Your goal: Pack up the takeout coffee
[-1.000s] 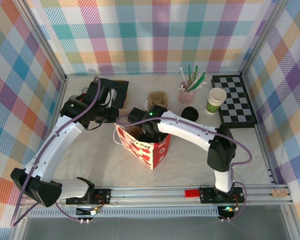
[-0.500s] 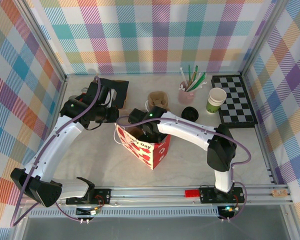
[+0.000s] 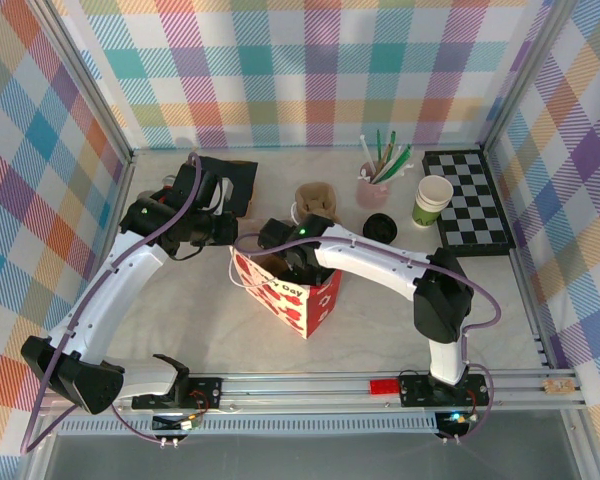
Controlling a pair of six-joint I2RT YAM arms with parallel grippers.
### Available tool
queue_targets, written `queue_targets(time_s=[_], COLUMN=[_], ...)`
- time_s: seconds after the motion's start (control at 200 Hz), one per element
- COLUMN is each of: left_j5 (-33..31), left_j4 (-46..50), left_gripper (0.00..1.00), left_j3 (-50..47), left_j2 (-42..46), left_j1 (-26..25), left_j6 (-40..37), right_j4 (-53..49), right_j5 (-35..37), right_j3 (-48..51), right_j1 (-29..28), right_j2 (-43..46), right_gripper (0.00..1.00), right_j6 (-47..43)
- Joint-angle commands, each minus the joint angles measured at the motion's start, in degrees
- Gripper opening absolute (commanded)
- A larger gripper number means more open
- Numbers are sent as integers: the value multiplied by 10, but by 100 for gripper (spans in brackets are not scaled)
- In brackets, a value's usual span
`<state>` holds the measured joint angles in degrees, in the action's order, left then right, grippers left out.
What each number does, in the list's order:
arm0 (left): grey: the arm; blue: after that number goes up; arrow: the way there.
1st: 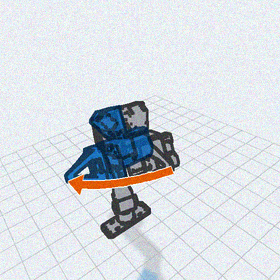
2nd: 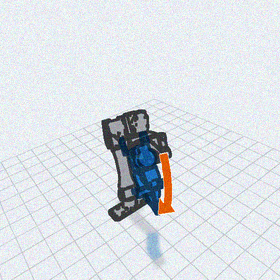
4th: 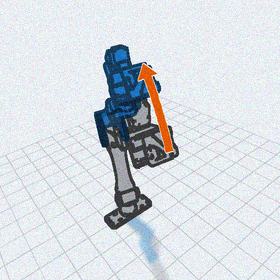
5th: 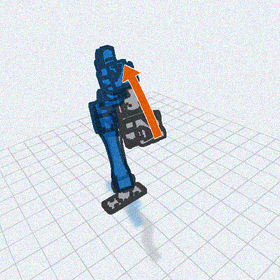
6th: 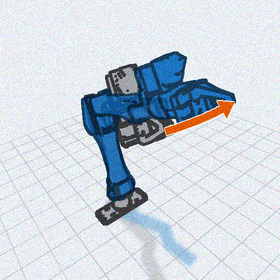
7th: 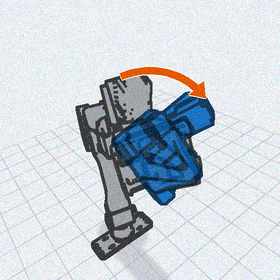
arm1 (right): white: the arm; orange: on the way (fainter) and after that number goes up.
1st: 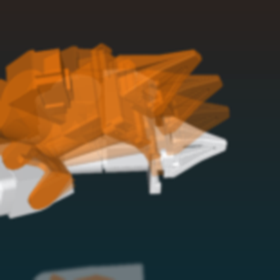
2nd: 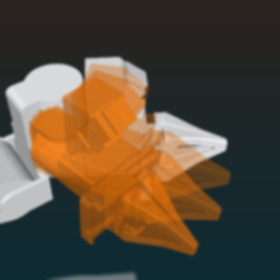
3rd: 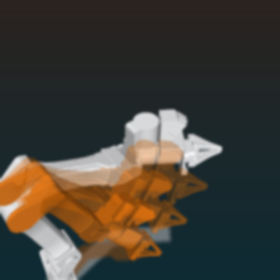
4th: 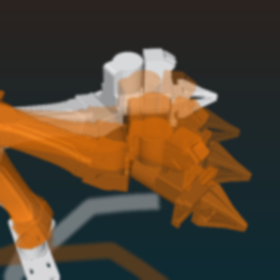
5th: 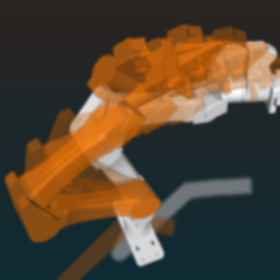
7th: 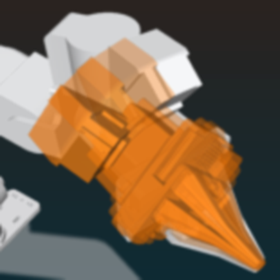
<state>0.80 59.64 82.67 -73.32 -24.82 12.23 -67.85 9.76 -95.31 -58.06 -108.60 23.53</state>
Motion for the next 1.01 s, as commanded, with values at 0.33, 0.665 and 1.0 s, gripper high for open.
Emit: queue_targets(time_s=[0.33, 0.665, 1.0], left_j5=[-7, -7, -8], left_j4=[-6, -7, -5], left_gripper=[13, 13, 13], left_j3=[14, 15, 17], left_j2=[11, 11, 12], left_j1=[7, 7, 8], left_j6=[4, 4, 4], right_j4=[14, 28, 36], right_j5=[-2, -6, -7], right_j3=[18, 33, 42], right_j1=[5, 6, 5], right_j2=[1, 0, -1], right_gripper=[42, 43, 42], right_j6=[6, 9, 9])
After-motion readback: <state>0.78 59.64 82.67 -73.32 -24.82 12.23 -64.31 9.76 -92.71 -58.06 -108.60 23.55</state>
